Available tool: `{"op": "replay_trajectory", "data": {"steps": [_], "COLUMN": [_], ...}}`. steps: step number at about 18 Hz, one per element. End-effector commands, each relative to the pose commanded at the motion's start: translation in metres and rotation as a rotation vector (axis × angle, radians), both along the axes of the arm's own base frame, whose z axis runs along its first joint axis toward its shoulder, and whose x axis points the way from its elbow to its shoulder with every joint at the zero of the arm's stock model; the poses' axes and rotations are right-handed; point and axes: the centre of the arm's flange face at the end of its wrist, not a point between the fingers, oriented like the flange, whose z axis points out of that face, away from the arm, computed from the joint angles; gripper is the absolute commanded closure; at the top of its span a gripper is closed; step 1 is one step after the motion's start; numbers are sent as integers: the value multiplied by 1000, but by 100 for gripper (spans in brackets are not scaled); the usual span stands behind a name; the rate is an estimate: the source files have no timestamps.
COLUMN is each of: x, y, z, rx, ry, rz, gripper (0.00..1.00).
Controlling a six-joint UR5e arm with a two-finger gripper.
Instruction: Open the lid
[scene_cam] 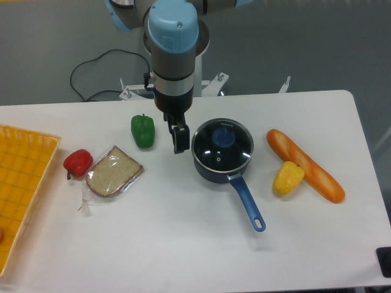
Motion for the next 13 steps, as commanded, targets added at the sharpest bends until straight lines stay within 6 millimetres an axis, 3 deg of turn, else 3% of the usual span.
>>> {"op": "replay_trajectory", "data": {"steps": [6, 8, 10, 13], "x": [3, 9, 16, 21], "y": [-2, -9, -17, -19], "z": [2, -9, -21, -21], "rx": [2, -10, -28, -25], "ry": [3, -15, -40, -55], "rz": [12, 26, 88, 234], "gripper": [0, 0, 0, 0]}}
